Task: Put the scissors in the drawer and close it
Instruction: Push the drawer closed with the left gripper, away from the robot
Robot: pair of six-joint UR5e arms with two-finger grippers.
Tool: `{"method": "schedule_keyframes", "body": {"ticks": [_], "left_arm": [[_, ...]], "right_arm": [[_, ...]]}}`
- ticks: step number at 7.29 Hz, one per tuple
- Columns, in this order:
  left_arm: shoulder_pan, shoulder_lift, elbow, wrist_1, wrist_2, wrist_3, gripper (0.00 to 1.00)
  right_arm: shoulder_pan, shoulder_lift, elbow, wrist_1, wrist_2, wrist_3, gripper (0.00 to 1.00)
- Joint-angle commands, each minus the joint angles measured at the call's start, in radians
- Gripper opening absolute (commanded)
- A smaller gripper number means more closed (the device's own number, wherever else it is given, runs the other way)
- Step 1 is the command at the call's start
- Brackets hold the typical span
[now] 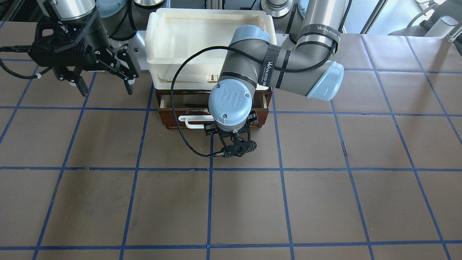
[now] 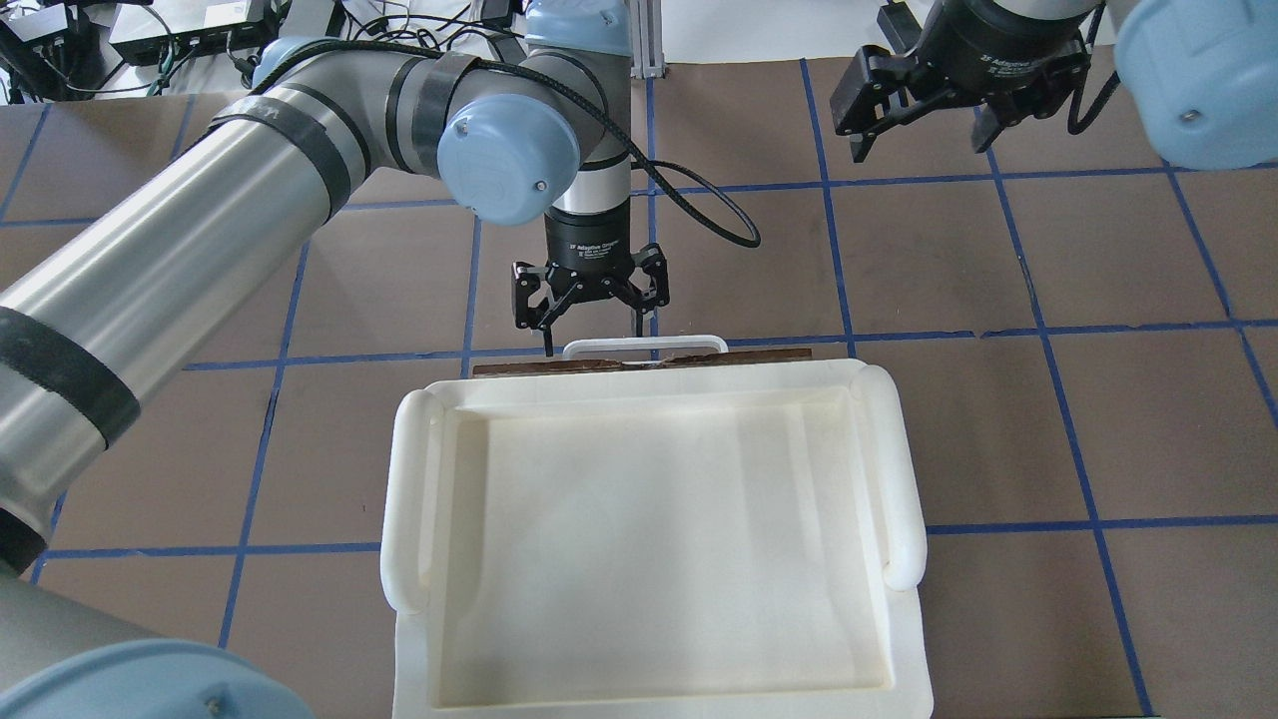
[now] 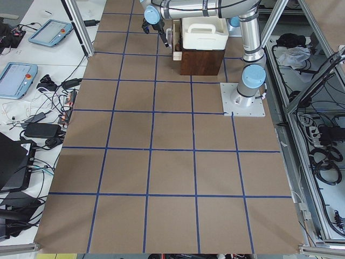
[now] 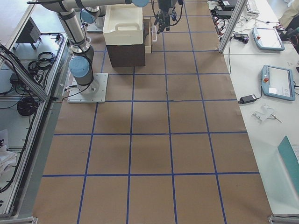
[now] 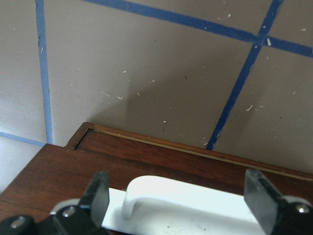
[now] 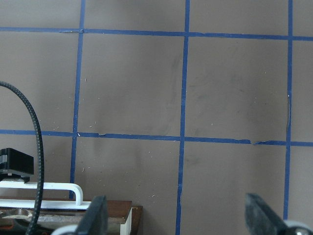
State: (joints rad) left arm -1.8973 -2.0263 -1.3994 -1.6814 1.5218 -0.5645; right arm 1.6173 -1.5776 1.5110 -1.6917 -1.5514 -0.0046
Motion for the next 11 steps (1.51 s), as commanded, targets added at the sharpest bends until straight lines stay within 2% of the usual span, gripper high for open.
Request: {"method": "schedule_keyframes", "body": {"ticks": [1, 5, 11], "left_arm": [[-0.002, 0.005, -0.003, -0.041, 0.0, 0.0, 1.0], [-0.02, 0.008, -0.006, -0.096, 0.003, -0.002, 1.0], [-0.022, 0.015, -0.03, -0.095, 0.001, -0.002, 1.0]], "right_arm": [[-0.001, 0.001, 0.0, -0.002, 0.001, 0.0, 1.0], [-0.001, 0.001, 0.0, -0.011, -0.002, 0.0, 1.0], [-0.001, -0.002, 0.0, -0.005, -0.004, 0.0, 1.0]]}}
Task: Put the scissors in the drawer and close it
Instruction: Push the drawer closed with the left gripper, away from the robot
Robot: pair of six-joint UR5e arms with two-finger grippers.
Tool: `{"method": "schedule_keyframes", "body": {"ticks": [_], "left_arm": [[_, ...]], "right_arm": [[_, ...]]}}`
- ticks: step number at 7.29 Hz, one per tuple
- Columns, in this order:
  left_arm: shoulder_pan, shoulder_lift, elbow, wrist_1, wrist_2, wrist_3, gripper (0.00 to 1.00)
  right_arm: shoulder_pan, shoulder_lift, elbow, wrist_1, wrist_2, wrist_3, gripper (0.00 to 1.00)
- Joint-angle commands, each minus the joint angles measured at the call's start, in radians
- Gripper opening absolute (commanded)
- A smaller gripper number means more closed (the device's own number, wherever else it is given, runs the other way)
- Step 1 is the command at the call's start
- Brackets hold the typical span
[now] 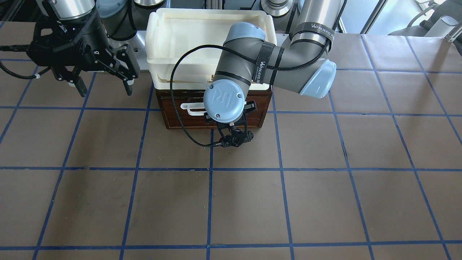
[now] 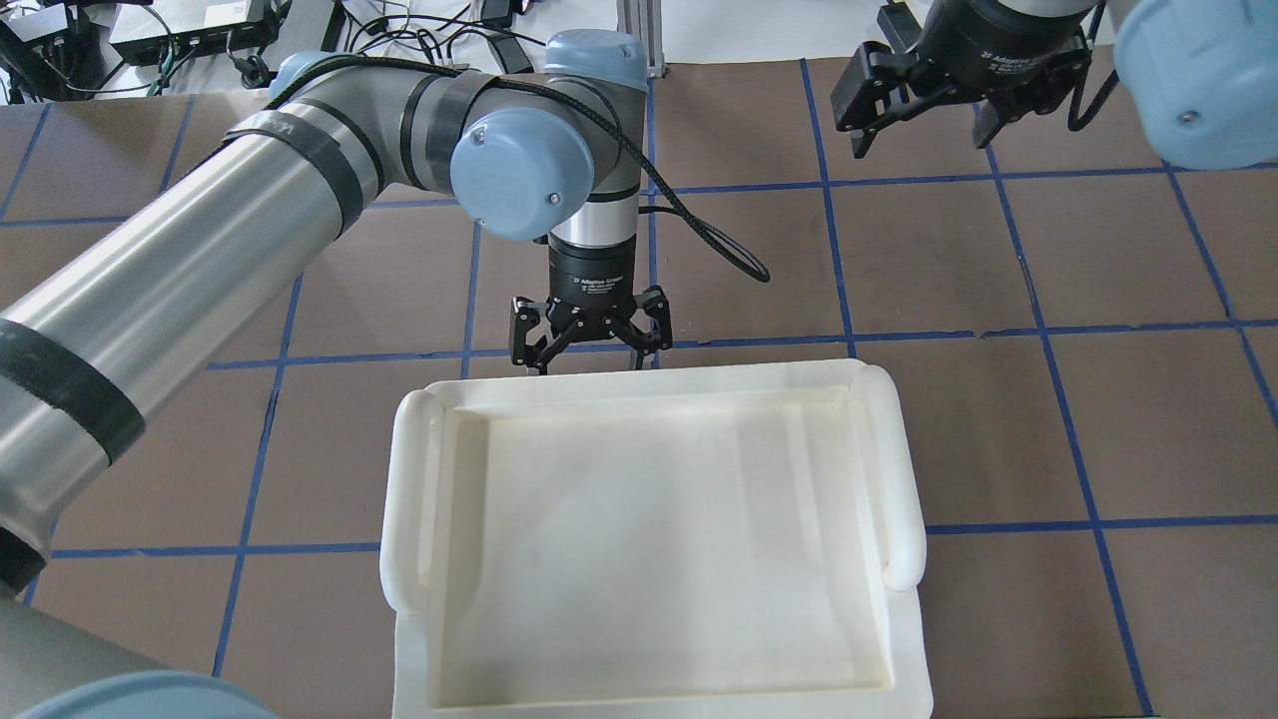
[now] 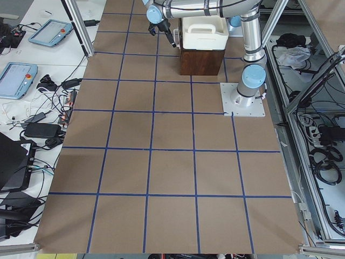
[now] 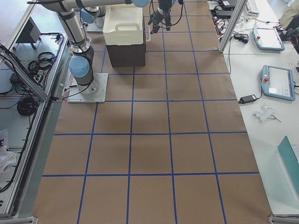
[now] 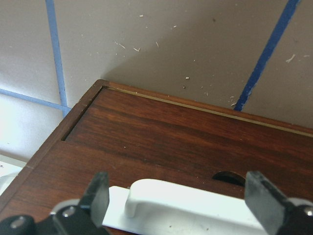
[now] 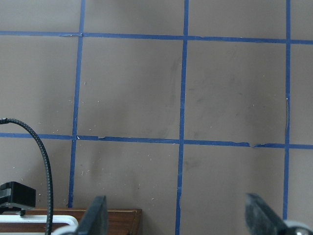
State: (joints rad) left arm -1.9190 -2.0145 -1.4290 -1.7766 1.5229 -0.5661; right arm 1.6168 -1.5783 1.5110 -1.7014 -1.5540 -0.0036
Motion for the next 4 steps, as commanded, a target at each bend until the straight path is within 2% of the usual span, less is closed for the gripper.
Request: {"method": "schedule_keyframes", "body": {"ticks": [1, 4], "left_arm": [[0.0, -0.004, -0.001, 0.003, 0.002, 0.0, 1.0], [0.052, 0.007, 0.053, 0.054, 0.01, 0.017, 1.0]], "right_arm": [[0.0, -0.002, 0.0, 0.002, 0.0, -0.001, 1.0], [0.0, 0.0, 0.002, 0.003, -0.001, -0.001, 1.0]]}}
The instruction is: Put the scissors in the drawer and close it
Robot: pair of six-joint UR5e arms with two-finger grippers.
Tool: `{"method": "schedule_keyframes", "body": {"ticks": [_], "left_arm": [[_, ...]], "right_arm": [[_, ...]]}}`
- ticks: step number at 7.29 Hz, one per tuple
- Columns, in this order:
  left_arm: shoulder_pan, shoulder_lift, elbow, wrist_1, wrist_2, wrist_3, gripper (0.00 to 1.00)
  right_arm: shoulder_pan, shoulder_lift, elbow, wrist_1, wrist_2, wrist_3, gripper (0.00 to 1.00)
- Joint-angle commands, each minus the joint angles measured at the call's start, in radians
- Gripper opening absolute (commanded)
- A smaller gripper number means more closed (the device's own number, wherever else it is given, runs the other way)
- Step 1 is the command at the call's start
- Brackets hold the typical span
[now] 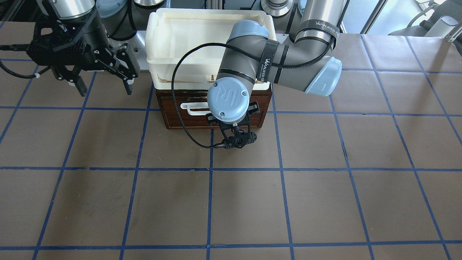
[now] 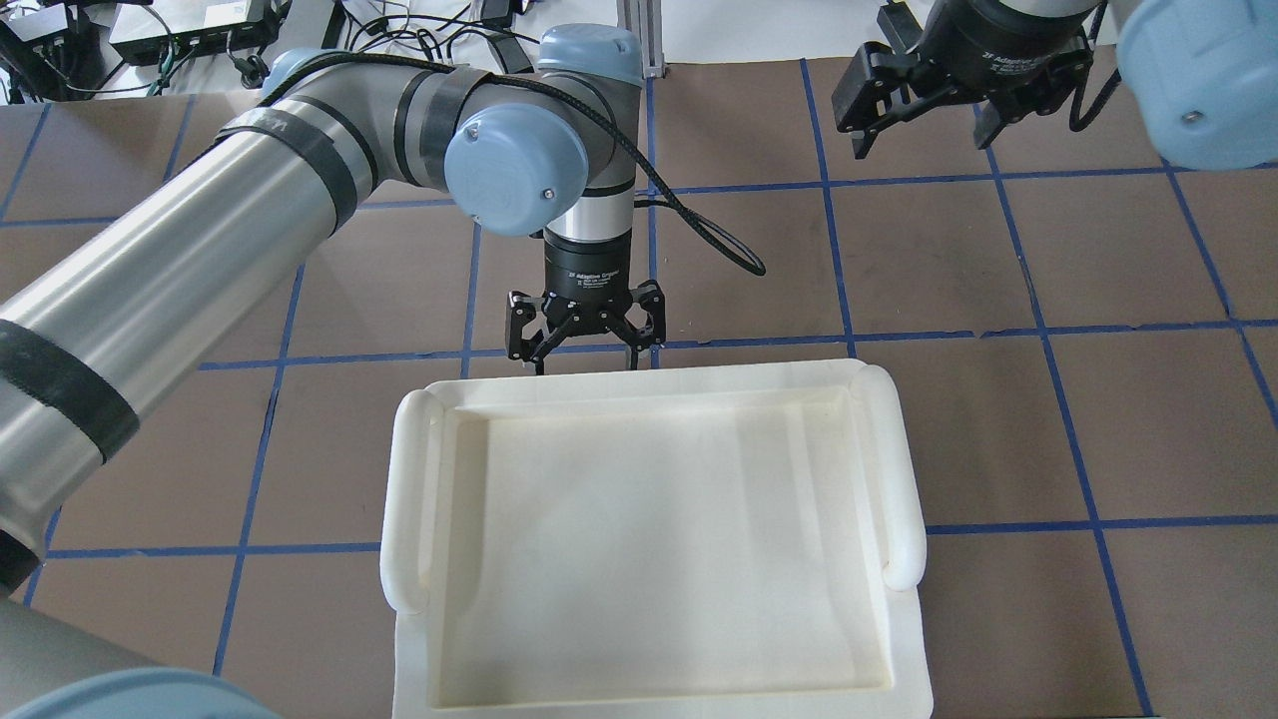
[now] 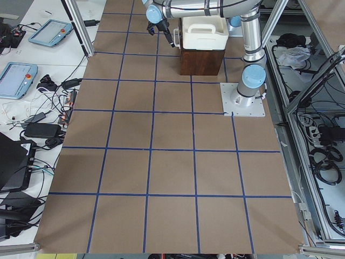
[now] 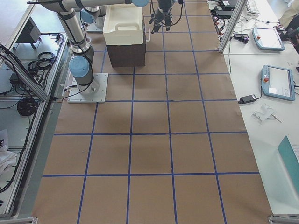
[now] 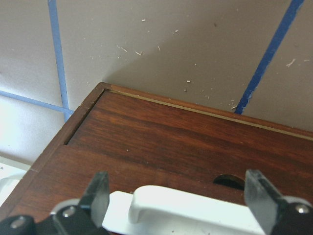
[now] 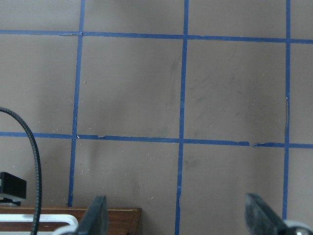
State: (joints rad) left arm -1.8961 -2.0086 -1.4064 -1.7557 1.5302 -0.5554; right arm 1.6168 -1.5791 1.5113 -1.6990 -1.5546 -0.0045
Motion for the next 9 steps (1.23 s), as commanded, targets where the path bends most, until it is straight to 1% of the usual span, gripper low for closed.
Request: {"method": "schedule_keyframes", "body": {"ticks": [1, 2, 3, 4, 5, 6, 7, 8, 9], "left_arm": [[0.066, 0.016, 0.05, 0.051, 0.002, 0.044, 1.0], [0.089, 0.036, 0.079, 0.065, 0.011, 0.152, 1.0], [0.119, 0.054, 0.096, 0.093, 0.048, 0.225, 1.0], [0.155, 0.088, 0.099, 0.137, 0.065, 0.324, 1.0], [0.187, 0.137, 0.099, 0.175, 0.08, 0.342, 1.0], [0.221, 0.169, 0.096, 0.177, 0.083, 0.373, 1.0], [0.256, 0.201, 0.095, 0.182, 0.082, 0.468, 1.0], [0.32, 0.234, 0.089, 0.183, 0.077, 0.542, 1.0], [0.36, 0.263, 0.07, 0.221, 0.067, 0.619, 1.0]], "right_arm": [[0.0, -0.001, 0.001, 0.002, -0.001, 0.0, 1.0], [0.0, -0.001, 0.001, -0.001, -0.001, 0.0, 1.0], [0.0, 0.001, 0.001, -0.001, 0.001, 0.0, 1.0], [0.0, -0.001, 0.0, -0.001, -0.001, 0.0, 1.0], [0.0, 0.001, 0.001, -0.001, 0.001, 0.0, 1.0], [0.002, -0.001, 0.001, 0.001, -0.004, 0.0, 1.0], [0.002, 0.001, 0.004, -0.001, 0.002, 0.0, 1.0], [0.002, -0.001, 0.015, -0.002, -0.001, 0.0, 1.0], [0.0, -0.008, 0.023, -0.004, -0.005, -0.002, 1.0]]}}
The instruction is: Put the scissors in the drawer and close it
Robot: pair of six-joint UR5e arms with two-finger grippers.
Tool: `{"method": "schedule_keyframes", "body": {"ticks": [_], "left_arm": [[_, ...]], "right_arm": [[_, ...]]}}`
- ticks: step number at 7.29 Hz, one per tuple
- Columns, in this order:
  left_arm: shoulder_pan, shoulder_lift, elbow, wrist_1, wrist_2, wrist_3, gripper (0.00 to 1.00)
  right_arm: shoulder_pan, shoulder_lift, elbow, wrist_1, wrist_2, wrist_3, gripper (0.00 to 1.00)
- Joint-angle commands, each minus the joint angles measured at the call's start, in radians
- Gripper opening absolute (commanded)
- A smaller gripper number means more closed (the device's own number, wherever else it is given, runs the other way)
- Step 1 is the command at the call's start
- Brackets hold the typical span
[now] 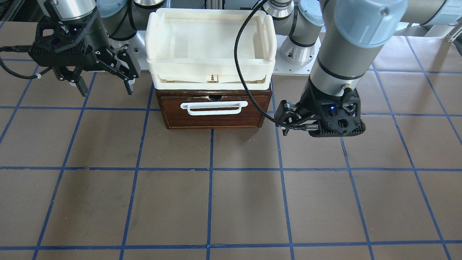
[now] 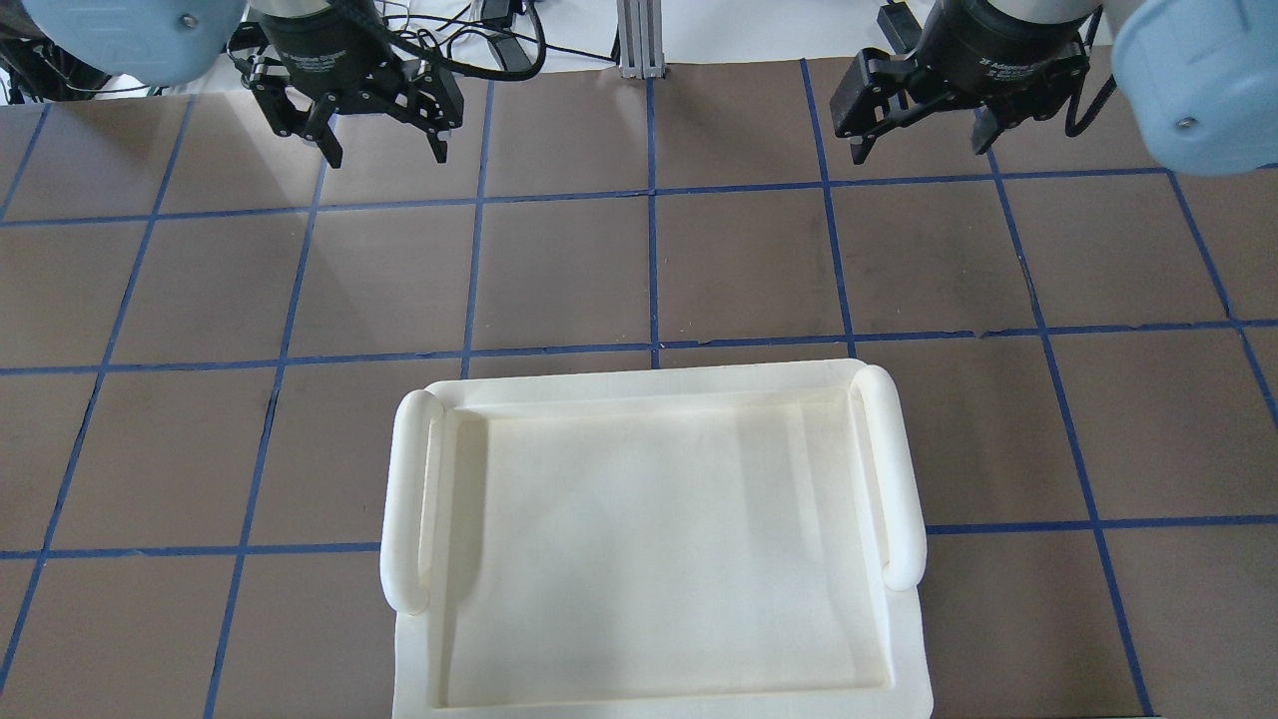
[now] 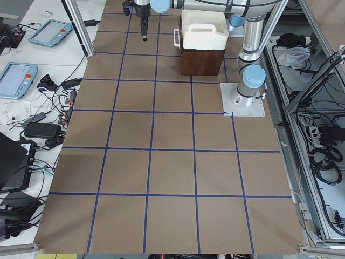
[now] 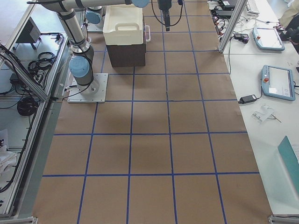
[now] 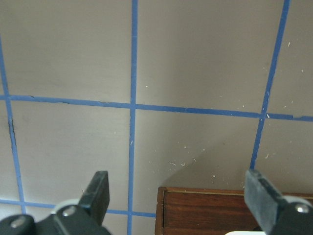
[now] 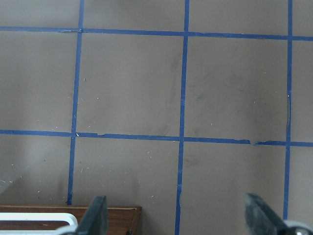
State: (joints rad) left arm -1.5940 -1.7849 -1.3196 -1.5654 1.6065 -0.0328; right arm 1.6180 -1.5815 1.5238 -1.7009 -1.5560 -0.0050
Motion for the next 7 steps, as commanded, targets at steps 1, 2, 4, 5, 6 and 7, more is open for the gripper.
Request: {"method": "schedule_keyframes", "body": {"ticks": [1, 2, 4, 5, 6, 7], "left_arm": [[0.072, 0.062, -0.048, 0.042, -0.057, 0.149, 1.0], [0.072, 0.102, -0.1, 0.063, -0.059, 0.16, 1.0], [0.072, 0.188, -0.208, 0.116, -0.066, 0.157, 1.0], [0.072, 0.214, -0.222, 0.107, -0.054, 0.159, 1.0], [0.083, 0.22, -0.222, 0.104, -0.051, 0.148, 1.0], [0.115, 0.225, -0.218, 0.081, -0.051, 0.14, 1.0]], "right_arm": [[0.0, -0.011, 0.012, 0.0, -0.007, -0.001, 1.0], [-0.001, -0.011, 0.012, 0.0, -0.004, -0.001, 1.0], [0.0, -0.009, 0.012, -0.002, -0.001, -0.001, 1.0], [0.0, -0.011, 0.012, -0.002, -0.003, -0.001, 1.0], [0.0, -0.011, 0.012, -0.002, 0.0, 0.0, 1.0], [0.0, -0.011, 0.012, -0.002, 0.002, -0.001, 1.0]]}}
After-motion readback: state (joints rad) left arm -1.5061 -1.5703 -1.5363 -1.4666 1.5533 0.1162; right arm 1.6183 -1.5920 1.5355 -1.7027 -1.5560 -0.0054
